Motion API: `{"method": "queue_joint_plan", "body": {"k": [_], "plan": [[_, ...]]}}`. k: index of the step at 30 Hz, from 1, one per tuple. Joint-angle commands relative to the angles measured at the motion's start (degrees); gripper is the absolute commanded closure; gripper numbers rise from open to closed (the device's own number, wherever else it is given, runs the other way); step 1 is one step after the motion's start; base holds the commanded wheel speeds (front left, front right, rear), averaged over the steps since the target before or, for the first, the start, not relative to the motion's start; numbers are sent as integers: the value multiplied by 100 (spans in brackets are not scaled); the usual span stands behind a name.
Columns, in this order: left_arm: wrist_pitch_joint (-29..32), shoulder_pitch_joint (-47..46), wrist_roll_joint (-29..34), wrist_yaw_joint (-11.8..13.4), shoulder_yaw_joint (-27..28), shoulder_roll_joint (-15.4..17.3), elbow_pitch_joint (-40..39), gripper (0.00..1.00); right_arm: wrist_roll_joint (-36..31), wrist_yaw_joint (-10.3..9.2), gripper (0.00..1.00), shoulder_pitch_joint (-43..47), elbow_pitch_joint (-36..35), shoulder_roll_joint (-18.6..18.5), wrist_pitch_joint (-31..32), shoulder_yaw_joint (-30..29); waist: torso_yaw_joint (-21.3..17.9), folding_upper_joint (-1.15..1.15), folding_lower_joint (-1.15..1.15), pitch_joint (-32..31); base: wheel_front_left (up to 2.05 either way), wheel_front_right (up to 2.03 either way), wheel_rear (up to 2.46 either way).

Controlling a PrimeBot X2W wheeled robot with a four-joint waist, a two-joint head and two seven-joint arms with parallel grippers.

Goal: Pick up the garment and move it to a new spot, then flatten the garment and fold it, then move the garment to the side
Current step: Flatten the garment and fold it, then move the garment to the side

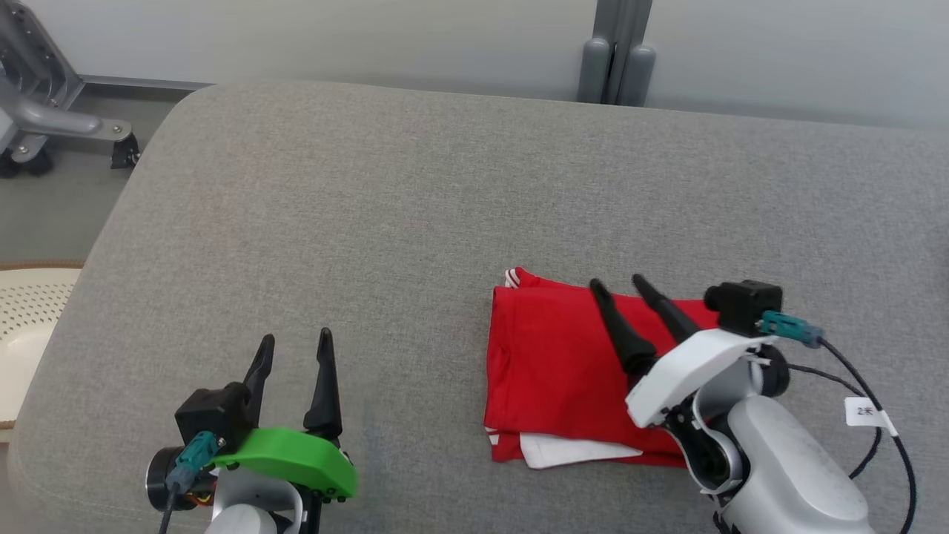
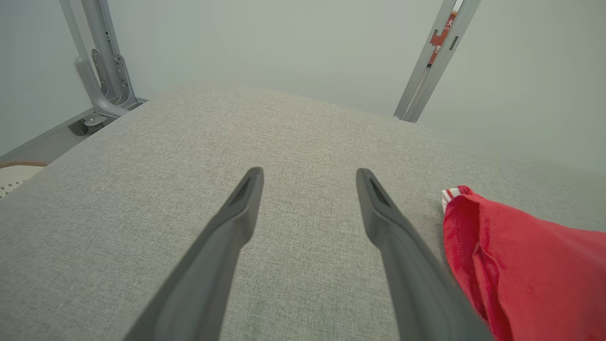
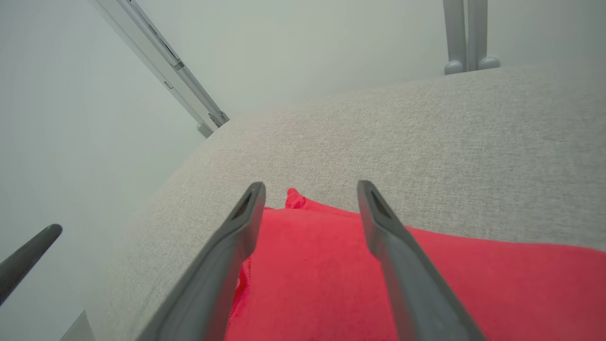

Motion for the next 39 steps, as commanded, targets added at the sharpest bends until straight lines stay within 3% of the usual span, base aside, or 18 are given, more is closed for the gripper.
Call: {"method": "queue_joint_plan", "body": {"k": [1,5,19,28,39], "plan": [[-38,-89,-4,-26,-17,-12,11,0,-146,2,0,74,-50,11,-83,-108,-59,0,0,7,0,0,0],[-74,-147,15,-59,-83,-49,62,0,-702,2,0,216,-183,-72,-272,-554,-158,0,0,12,0,0,0],[-456,-178,-16,-319,-202,-251,379,0,-2065,2,0,1151,-1118,222,-650,-1855,-587,0,0,-198,0,0,0],[-602,7,137,-378,97,-363,671,0,-2281,2,0,1619,-1517,301,-708,-2025,-1022,0,0,-384,0,0,0],[-594,283,537,-465,496,-509,554,0,-2261,2,0,1806,-1360,304,-832,-1942,-1223,0,0,-525,0,0,0]]}}
